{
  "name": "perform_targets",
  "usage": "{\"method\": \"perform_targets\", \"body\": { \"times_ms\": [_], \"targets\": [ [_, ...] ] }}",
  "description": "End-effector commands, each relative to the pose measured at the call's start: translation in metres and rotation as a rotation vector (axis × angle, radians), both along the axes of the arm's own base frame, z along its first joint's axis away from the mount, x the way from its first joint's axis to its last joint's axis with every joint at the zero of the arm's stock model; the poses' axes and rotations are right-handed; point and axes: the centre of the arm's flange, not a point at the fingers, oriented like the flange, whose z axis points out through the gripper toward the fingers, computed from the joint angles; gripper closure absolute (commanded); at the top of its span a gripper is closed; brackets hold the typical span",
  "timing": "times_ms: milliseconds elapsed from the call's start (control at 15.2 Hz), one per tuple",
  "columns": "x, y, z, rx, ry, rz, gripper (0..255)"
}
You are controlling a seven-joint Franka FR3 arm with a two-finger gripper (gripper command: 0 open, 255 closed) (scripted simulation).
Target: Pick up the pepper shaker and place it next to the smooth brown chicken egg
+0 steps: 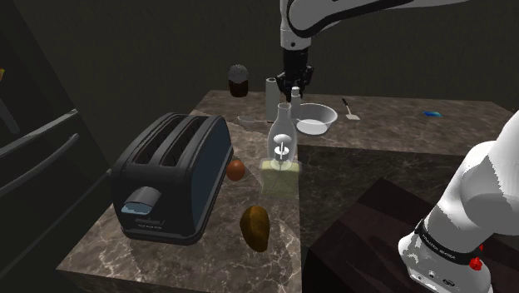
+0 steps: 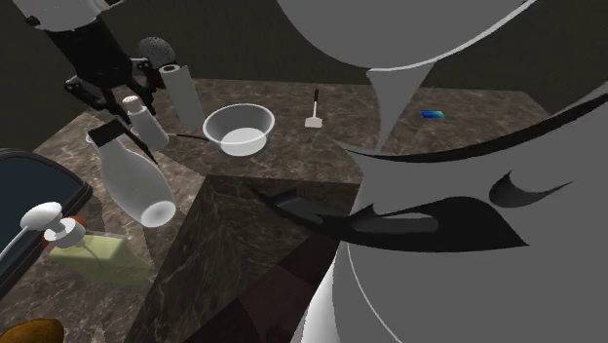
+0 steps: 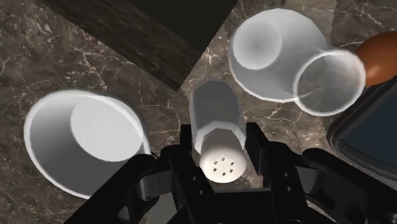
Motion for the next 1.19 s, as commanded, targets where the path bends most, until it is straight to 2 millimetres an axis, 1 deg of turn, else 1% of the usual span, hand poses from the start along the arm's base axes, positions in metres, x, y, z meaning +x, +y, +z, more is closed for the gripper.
{"method": "perform_targets", "body": {
  "times_ms": [0, 528, 1122],
  "targets": [
    [0.008, 0.027, 0.001, 0.000, 0.000, -0.001, 255],
    [0.032, 0.128, 0.002, 0.000, 0.000, -0.001, 255],
    [0.032, 0.128, -0.046, 0.000, 0.000, -0.001, 255]
  ]
}}
